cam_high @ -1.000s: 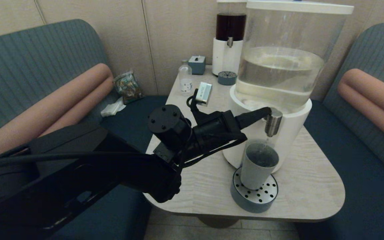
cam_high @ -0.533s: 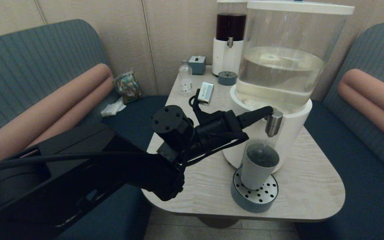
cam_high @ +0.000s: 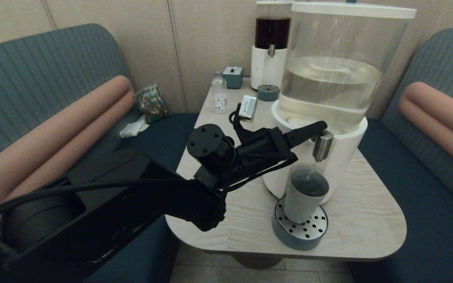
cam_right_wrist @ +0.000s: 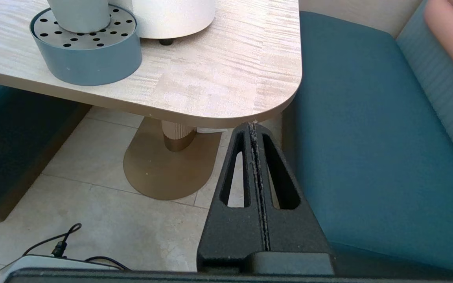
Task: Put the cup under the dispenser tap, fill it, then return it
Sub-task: Turn off the faucet
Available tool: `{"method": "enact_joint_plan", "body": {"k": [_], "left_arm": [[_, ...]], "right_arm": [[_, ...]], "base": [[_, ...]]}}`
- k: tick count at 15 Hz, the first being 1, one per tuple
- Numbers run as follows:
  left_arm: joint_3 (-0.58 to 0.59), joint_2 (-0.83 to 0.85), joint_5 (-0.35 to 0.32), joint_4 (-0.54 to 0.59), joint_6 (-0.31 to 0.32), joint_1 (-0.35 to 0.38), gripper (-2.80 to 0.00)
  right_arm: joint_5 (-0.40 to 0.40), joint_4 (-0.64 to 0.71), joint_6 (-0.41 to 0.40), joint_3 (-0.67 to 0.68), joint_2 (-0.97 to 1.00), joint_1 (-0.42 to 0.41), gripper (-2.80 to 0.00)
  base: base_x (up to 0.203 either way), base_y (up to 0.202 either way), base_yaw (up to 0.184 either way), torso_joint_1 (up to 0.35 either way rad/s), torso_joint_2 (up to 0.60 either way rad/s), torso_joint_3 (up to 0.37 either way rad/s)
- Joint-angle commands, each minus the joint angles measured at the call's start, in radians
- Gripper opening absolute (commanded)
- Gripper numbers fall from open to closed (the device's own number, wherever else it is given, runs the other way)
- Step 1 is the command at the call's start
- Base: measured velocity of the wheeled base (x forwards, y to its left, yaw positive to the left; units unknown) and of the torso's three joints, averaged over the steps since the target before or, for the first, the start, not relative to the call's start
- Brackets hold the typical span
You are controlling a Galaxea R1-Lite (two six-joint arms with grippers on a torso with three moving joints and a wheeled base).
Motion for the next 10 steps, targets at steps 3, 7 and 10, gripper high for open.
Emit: {"method": "enact_joint_plan", "body": {"k": [3,7,10], "left_arm": [[-0.056,0.064,-0.010,-0.002,-0.016,-0.005,-2.80],[-0.129,0.103,-0.034,-0.002,-0.046,-0.013,-2.80],[-0.163,0.116,-0.048,-0.002,-0.060,-0.026,-2.80]], "right_arm": [[0.001,0.000,-0.001,0.000,0.000,0.000,-2.80],[0.001,0.000,-0.001,0.000,0.000,0.000,-2.80],[0.001,0.000,-0.001,0.000,0.000,0.000,-2.80]], "base": [[0.000,0.000,0.000,0.000,0.00,0.000],[0.000,0.000,0.000,0.000,0.00,0.000],[0.000,0.000,0.000,0.000,0.00,0.000]]}}
